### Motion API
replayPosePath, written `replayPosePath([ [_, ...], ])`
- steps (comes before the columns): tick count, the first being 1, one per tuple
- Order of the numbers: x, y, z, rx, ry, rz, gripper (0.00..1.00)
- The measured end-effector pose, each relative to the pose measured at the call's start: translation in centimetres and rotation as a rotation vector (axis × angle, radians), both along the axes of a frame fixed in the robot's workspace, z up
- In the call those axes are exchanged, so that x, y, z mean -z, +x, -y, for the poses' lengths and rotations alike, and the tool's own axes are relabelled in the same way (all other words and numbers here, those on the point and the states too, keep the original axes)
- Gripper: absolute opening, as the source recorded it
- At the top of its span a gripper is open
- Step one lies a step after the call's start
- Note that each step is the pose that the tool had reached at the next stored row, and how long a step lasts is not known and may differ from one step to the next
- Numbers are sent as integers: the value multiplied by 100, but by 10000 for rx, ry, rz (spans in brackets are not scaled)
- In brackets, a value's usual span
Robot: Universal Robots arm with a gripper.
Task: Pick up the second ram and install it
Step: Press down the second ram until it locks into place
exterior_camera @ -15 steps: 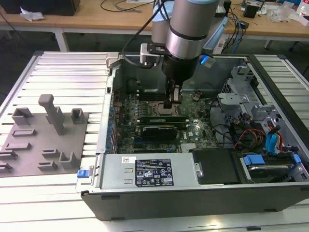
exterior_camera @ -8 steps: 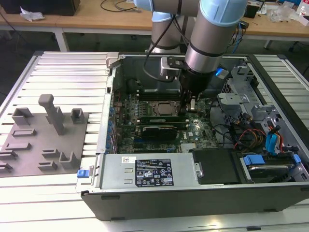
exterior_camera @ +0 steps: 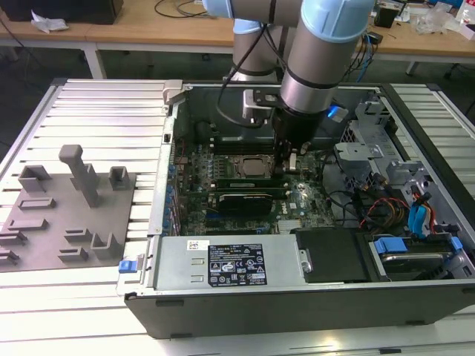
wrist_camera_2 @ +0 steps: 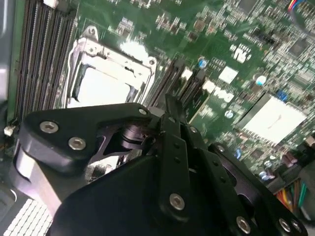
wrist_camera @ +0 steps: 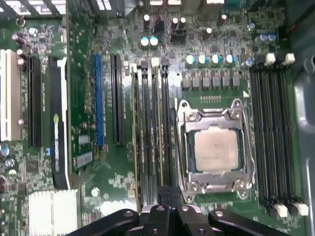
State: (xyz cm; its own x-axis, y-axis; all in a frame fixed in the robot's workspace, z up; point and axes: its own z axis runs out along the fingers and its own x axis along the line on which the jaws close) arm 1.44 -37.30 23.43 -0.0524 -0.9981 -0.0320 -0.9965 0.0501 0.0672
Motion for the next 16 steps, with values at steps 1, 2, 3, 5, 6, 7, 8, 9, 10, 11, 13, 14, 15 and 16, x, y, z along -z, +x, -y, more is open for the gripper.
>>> replayPosePath([
  [1, 1, -87, 2, 2, 1, 15, 11],
  [2, 0, -160, 4, 0, 0, 24, 11],
  [3, 1, -221, 5, 2, 0, 31, 11],
  [5, 3, -349, 6, 1, 3, 45, 11],
  [6, 2, -414, 8, 1, 1, 51, 11],
  [7, 3, -459, 8, 2, 2, 56, 11],
  [8, 3, -503, 8, 0, 1, 59, 11],
  [9, 5, -598, 8, 0, 1, 71, 11],
  [10, 7, -686, 8, 1, 0, 82, 11],
  [11, 9, -749, 8, -1, 0, 92, 11],
  [13, 15, -851, 8, 0, -1, 105, 11],
  [14, 23, -873, 8, 1, 0, 107, 11],
  [15, 39, -879, 9, 1, -4, 104, 11],
  [16, 57, -880, 9, 0, 1, 103, 11],
])
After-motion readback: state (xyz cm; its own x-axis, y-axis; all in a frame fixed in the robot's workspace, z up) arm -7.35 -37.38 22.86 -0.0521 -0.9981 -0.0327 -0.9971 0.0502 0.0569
